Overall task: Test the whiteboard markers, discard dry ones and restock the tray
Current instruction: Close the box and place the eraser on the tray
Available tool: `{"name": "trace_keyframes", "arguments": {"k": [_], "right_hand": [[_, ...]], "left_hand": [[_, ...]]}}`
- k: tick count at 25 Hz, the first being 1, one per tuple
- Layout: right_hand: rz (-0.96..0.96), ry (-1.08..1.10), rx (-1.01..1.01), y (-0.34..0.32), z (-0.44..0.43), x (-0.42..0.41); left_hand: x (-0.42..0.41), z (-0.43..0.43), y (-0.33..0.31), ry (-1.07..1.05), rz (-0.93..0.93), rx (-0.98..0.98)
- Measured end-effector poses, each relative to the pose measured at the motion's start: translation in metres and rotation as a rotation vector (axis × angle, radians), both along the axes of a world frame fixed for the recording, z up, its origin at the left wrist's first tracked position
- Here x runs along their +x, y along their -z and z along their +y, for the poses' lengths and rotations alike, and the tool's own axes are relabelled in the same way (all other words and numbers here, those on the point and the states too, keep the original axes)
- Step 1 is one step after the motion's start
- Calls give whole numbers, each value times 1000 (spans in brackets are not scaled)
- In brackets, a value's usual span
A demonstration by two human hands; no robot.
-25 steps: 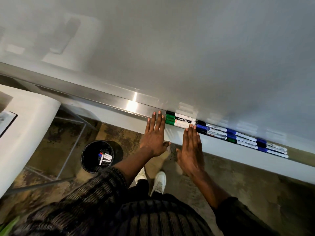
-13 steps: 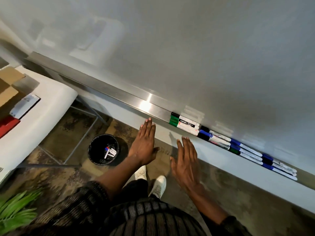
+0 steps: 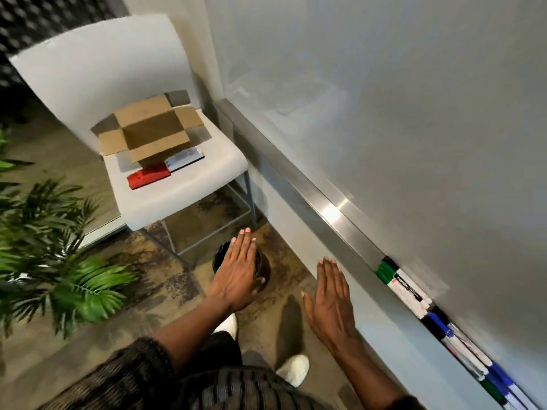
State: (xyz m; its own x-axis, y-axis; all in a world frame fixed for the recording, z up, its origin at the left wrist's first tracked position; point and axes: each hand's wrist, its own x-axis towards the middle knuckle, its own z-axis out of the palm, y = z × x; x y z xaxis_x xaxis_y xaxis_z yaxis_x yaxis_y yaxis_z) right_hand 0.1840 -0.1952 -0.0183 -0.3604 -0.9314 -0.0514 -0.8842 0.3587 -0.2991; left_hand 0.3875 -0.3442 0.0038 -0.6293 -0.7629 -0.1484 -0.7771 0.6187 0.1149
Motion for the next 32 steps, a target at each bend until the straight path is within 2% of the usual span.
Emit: {"name": "trace_keyframes", "arguments": {"k": [6,12,19,27,32], "right_hand": [[49,-186,62,-4,-77,61],[95,-303,64,-14,-177,154],[74,-361,54,-36,-292,242],[101,-391,59,-56,-382,260],[70,-361,53,-53,-429,257]], "left_hand": [[92,-34,3,-212,-36,2],[185,-100,-4,-293,-29,-73],[282,-189,-18,-348,41,-54],[307,-246,-30,-405,114,-87],[310,-277,-28,-439,80,-52]]}}
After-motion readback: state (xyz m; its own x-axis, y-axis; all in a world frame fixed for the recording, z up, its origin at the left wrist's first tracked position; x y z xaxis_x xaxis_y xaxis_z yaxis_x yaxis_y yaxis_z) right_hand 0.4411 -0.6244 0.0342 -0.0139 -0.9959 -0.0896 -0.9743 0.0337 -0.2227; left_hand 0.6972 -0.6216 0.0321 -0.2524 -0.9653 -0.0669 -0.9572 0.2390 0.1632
